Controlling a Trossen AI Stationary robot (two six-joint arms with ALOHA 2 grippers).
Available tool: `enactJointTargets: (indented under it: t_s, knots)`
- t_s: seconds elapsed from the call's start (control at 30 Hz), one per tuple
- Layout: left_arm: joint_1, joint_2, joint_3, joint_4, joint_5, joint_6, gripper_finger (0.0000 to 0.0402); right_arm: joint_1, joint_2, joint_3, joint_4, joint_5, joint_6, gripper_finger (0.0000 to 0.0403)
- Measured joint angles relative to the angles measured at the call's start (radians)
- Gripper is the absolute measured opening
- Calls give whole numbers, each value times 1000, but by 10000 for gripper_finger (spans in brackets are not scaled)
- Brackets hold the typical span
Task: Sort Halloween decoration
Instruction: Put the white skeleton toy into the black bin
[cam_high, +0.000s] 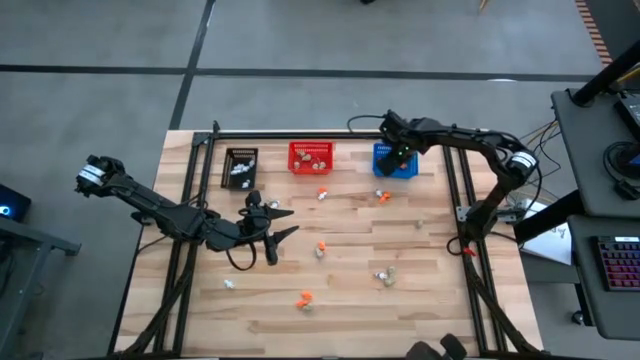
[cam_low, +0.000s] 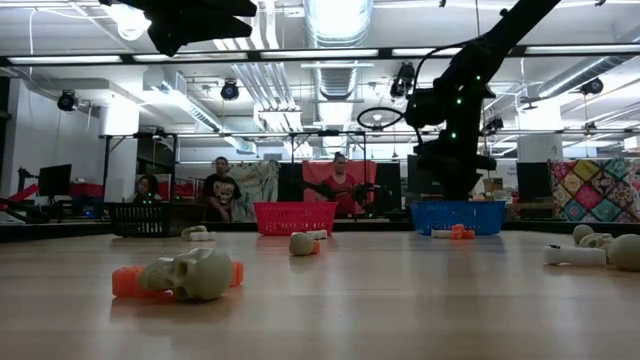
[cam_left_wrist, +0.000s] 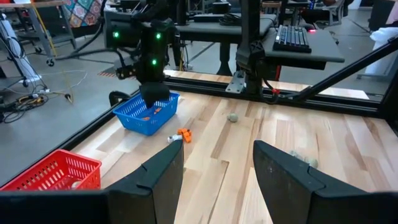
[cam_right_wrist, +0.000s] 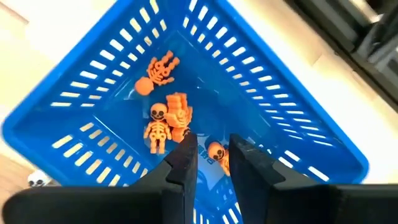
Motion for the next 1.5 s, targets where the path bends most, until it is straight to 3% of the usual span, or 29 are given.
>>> enactJointTargets:
  t_s: [0.37,0.7,0.9,1.03,1.27,1.5]
  knots:
    - [30,22,0,1,0,-6,176,58,-180,0,0,0,77,81]
    - [87,72,-1,10,0,-12,176,271,-291,0,61,-9,183,82]
    - [102,36,-1,11,-2,41,176,410,-243,0,133,-16,225,82]
    - [105,8,-1,10,-2,69,176,463,-184,0,134,-76,260,82]
    - [105,-20,-1,10,-3,92,176,489,-71,0,17,-88,344,82]
    - [108,-19,-1,10,-3,100,176,489,27,0,-56,1,406,80]
